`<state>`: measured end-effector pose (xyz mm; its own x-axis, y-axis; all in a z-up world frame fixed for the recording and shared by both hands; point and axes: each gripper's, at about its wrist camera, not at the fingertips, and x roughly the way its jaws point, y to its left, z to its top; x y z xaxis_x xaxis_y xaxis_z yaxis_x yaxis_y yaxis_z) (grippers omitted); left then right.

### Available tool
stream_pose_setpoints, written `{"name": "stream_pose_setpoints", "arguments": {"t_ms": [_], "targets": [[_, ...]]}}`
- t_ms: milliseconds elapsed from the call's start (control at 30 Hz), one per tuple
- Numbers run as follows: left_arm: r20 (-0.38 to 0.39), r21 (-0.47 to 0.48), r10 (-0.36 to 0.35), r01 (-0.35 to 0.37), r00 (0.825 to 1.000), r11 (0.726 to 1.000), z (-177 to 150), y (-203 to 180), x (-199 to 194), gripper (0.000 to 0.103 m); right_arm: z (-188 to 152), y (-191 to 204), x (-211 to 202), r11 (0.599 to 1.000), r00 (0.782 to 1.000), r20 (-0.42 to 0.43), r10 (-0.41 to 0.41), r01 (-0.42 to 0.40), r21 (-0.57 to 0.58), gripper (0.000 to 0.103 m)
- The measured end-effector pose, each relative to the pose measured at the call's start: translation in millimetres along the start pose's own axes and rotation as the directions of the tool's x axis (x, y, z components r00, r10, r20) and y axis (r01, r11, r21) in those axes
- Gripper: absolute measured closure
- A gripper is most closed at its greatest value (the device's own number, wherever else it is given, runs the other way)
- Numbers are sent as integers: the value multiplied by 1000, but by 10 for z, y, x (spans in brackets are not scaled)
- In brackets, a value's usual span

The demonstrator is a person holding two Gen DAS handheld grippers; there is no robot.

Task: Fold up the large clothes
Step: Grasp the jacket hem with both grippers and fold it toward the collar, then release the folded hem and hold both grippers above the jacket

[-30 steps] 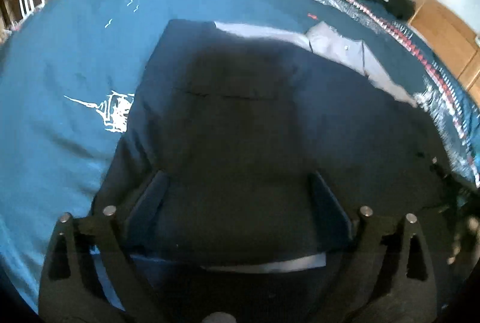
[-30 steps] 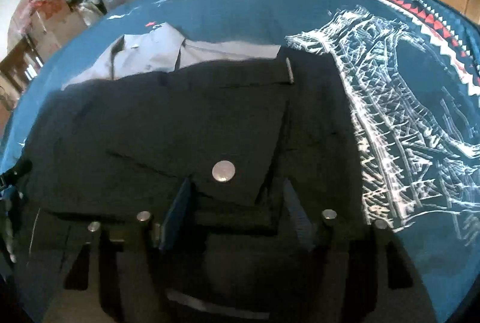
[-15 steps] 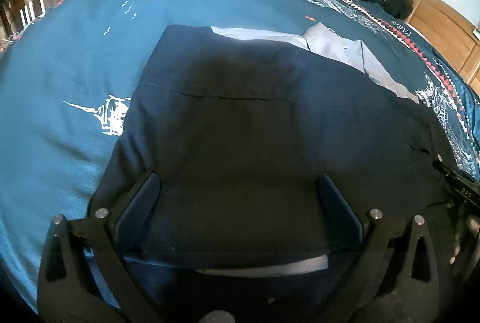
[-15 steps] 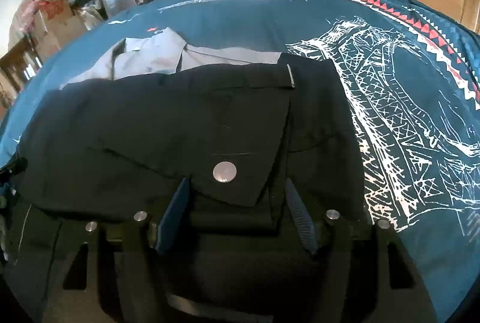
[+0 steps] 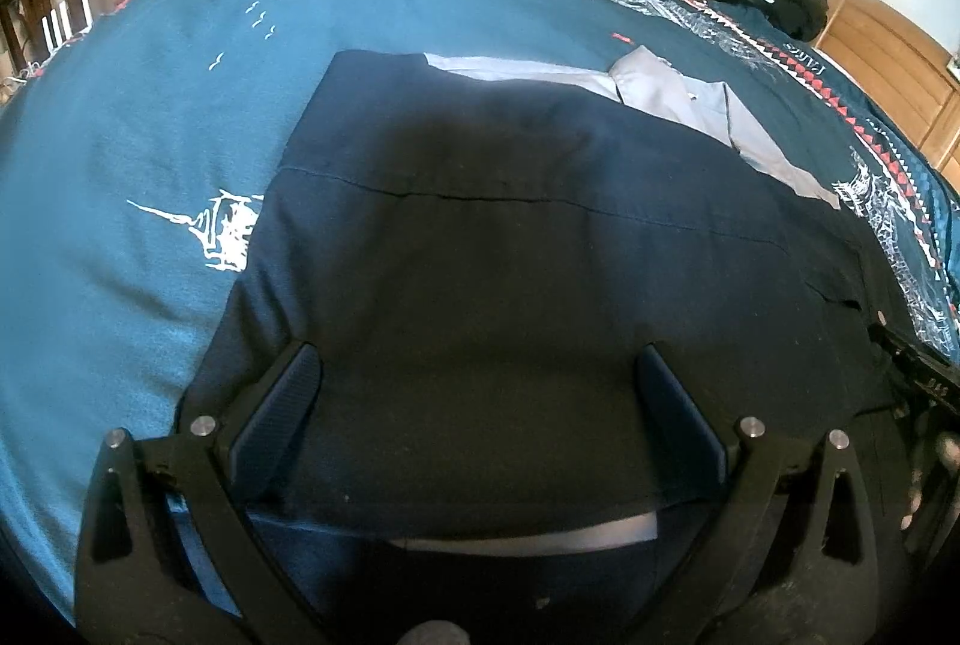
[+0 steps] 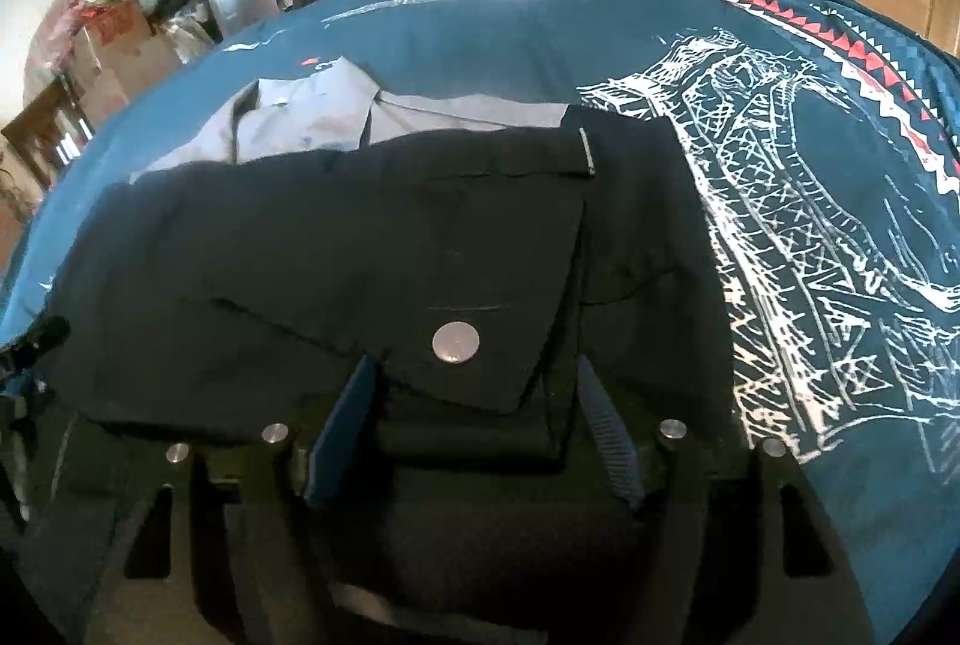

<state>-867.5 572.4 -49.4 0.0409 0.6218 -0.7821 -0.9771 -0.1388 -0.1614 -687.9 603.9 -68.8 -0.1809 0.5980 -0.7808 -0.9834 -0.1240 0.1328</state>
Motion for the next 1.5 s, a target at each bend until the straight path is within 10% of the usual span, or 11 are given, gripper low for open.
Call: {"name": "stream_pose_setpoints", "arguments": {"t_ms": [400, 567, 1500], "targets": [[18, -48, 72, -71, 997, 996, -187, -17, -595, 1, -670, 267, -704, 999, 996, -74, 43, -40, 35, 23], [-2, -12, 118, -118, 993, 993, -668, 12, -551, 0, -844, 455, -573, 998, 997, -61, -47, 44, -44, 0], [44, -33, 104, -102, 994, 994, -682, 34, -542, 0, -886, 412, -501, 998, 999, -27, -39, 38, -43, 0]]}}
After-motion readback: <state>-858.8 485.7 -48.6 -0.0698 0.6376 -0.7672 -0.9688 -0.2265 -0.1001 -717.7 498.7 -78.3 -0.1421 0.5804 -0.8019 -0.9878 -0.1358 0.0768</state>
